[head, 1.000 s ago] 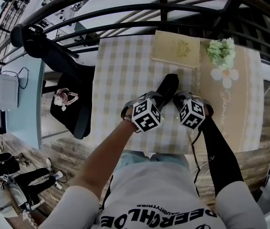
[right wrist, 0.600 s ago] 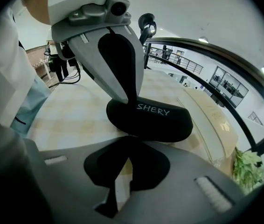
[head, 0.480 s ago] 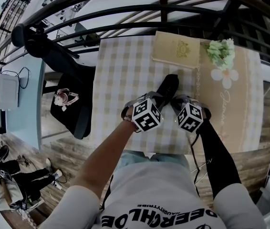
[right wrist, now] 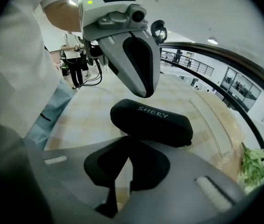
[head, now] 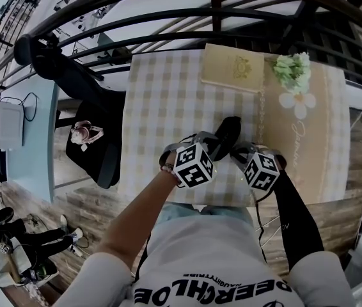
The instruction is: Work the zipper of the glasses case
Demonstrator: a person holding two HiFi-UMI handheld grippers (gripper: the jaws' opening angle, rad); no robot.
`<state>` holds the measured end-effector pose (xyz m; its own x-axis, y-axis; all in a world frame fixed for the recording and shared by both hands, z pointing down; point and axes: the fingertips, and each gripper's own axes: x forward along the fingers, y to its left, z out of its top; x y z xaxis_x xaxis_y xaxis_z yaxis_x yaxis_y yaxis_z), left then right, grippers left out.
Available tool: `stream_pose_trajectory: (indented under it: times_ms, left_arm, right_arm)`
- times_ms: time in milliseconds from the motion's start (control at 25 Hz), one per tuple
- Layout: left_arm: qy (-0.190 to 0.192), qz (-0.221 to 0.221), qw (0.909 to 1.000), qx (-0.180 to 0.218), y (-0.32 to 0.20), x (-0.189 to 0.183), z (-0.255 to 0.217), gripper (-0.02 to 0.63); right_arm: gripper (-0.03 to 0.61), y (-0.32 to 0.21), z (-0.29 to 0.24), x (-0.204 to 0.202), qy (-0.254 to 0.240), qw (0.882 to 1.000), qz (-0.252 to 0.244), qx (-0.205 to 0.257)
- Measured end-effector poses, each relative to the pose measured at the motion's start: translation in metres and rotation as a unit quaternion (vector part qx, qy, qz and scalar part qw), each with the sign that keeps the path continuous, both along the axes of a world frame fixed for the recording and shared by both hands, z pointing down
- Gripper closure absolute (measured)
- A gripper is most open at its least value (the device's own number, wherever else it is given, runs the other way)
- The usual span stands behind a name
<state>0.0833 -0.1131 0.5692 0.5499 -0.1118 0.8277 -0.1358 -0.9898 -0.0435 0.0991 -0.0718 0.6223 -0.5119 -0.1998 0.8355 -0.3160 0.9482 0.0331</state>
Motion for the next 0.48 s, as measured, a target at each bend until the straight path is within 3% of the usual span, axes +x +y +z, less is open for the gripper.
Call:
stream_pose_trajectory:
  times_ms: [480]
  left_arm:
    - [-0.013,0.048,0.9985,0.022,0.001,0.04,0.011,0.604]
  right_arm:
    - [0.548,-0.038,0.001,0.055,0.04,0.995,0.087,0.036]
